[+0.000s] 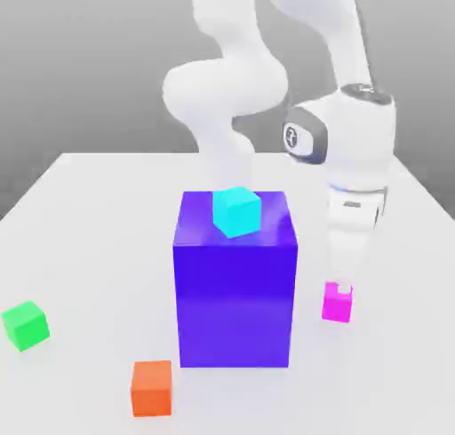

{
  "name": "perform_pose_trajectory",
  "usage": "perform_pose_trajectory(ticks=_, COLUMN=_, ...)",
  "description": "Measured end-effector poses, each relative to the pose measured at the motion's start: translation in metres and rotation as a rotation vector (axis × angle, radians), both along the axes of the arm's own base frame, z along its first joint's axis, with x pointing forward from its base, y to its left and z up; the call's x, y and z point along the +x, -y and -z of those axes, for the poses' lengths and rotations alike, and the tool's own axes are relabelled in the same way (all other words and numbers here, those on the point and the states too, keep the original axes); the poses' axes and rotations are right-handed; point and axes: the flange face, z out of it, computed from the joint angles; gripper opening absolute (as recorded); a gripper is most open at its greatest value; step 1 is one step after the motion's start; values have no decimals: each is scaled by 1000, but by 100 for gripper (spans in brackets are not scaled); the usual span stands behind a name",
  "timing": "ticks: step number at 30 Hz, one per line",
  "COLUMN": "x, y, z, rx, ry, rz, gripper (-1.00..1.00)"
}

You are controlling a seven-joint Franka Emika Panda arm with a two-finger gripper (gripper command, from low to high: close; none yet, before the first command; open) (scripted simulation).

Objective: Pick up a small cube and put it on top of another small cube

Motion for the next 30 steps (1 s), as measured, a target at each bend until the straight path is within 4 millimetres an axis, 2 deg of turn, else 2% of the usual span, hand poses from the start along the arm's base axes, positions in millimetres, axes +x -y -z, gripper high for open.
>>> perform_pose_trajectory(ticks=4, x=-3, y=1, z=33, rx=-3, ry=-4, rz=-8, gripper=0)
perform_pose_trajectory(ticks=5, x=-4, y=1, z=39, rx=-4, ry=-4, rz=-8, gripper=-100)
perform_pose_trajectory(ticks=12, x=-5, y=1, z=41, rx=-6, ry=-4, rz=-8, gripper=-100)
perform_pose_trajectory(ticks=22, x=-3, y=-1, z=-24, rx=-5, ry=-4, rz=-5, gripper=-100)
perform_pose_trajectory(ticks=30, x=56, y=18, z=-49, rx=27, ry=-23, rz=198, gripper=-100)
